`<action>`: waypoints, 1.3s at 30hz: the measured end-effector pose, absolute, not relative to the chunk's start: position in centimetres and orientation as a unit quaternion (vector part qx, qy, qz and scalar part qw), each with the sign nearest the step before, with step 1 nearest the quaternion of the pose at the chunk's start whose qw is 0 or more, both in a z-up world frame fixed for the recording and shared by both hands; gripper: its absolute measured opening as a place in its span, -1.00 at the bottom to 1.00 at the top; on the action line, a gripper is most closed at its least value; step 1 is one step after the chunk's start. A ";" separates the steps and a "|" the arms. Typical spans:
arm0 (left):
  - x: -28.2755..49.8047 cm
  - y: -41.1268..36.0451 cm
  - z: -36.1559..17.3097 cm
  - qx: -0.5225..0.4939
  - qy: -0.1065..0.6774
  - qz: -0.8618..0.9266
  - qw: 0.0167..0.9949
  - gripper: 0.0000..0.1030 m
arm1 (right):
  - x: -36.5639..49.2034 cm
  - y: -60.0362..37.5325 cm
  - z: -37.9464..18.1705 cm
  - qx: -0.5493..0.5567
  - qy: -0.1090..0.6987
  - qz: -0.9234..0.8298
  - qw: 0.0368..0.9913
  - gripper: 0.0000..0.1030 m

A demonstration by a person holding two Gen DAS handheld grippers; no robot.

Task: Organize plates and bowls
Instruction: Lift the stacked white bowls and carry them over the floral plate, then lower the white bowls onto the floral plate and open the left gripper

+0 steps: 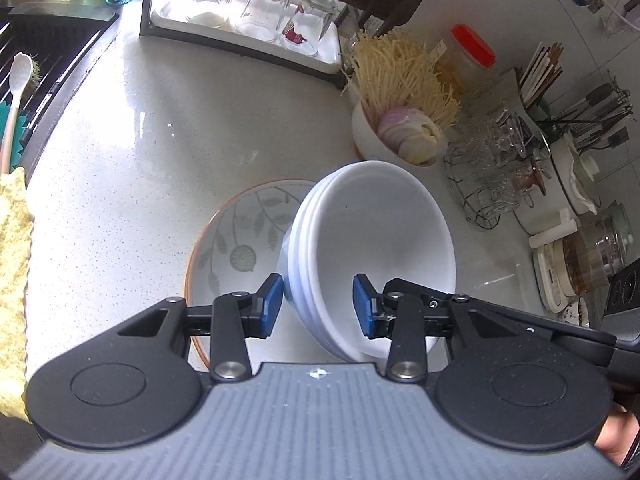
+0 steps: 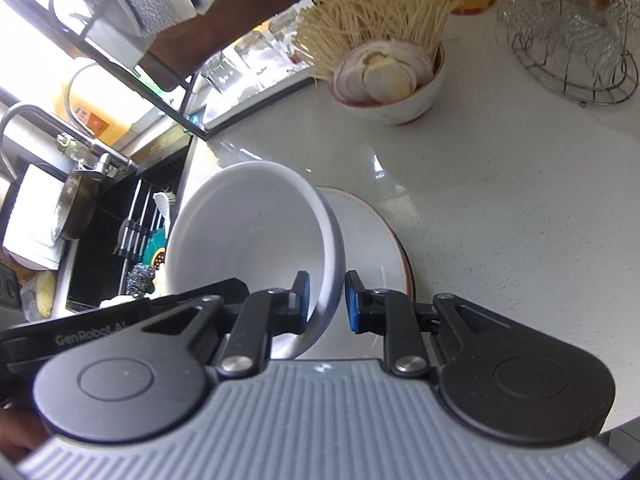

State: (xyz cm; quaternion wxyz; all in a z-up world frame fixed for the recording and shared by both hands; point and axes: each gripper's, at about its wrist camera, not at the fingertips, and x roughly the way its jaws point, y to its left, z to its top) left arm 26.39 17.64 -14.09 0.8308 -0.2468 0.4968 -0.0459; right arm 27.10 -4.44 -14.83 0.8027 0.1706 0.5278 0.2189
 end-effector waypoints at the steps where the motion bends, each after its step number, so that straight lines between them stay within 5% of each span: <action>1: 26.5 17.7 -14.3 -0.245 0.498 -0.046 0.830 -0.17 | 27.2 -4.2 -15.0 0.168 0.530 0.217 0.802 -0.58; 21: 26.7 17.6 -16.8 -0.253 0.519 -0.021 0.816 -0.12 | 28.1 -2.9 -17.0 0.149 0.564 0.217 0.783 -0.54; 23: 26.6 17.6 -16.8 -0.254 0.518 -0.022 0.817 0.10 | 28.1 -3.0 -16.9 0.148 0.562 0.218 0.784 -0.45; 26: 26.3 17.6 -16.5 -0.253 0.514 -0.019 0.820 0.15 | 27.9 -3.1 -16.4 0.149 0.553 0.219 0.790 -0.20; 39: 24.6 18.3 -12.5 -0.204 0.473 -0.030 0.856 0.16 | 26.5 -4.2 -12.9 0.140 0.498 0.197 0.833 -0.20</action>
